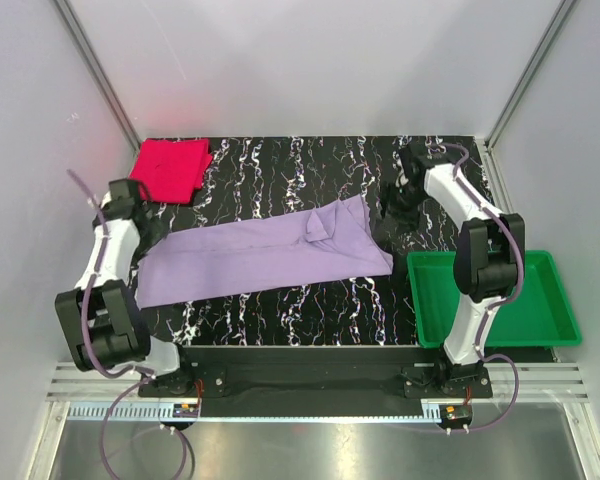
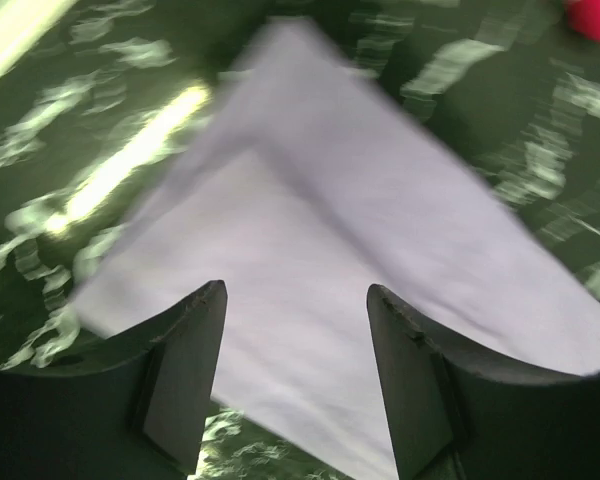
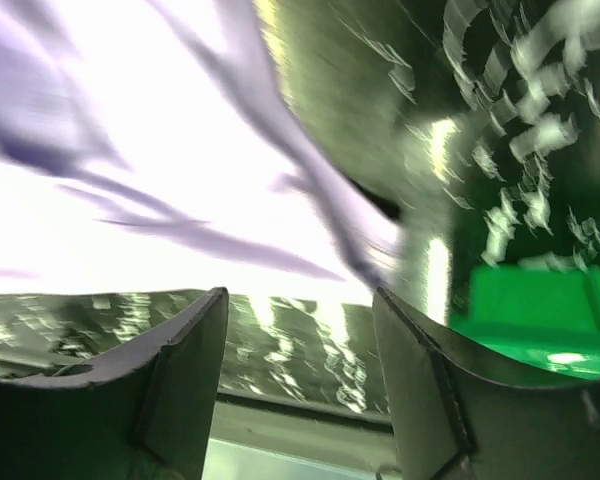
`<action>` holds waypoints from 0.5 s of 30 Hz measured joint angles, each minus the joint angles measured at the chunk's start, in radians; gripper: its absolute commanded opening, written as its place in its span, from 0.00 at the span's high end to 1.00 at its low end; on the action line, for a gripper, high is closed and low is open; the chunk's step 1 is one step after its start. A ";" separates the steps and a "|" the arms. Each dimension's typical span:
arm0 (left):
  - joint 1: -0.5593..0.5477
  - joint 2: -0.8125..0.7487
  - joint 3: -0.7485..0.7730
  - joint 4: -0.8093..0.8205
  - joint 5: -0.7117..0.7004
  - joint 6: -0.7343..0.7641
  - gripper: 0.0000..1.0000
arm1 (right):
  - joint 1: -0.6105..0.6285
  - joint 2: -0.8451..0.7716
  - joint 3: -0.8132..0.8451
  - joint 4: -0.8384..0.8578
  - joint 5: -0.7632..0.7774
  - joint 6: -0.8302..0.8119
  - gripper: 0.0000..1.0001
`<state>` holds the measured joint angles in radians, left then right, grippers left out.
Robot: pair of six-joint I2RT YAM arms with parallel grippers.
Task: Fold and stack the t-shirts
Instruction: Fold the tshirt
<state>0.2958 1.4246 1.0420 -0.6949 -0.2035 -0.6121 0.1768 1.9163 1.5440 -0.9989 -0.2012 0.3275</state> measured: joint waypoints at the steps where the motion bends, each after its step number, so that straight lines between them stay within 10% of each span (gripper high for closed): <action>1: -0.032 0.004 0.012 0.023 0.023 0.016 0.39 | 0.005 0.003 0.043 0.002 -0.022 -0.002 0.32; 6: -0.187 0.093 0.078 0.097 0.148 0.090 0.41 | 0.072 0.110 0.263 0.051 -0.158 0.025 0.38; 15: -0.423 0.158 0.089 0.220 0.421 0.166 0.46 | 0.160 0.264 0.261 0.148 -0.244 0.175 0.95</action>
<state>-0.1272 1.5829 1.1305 -0.4744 0.2173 -0.4461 0.3370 2.1807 1.8046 -0.8509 -0.4454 0.5022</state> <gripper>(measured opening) 0.554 0.122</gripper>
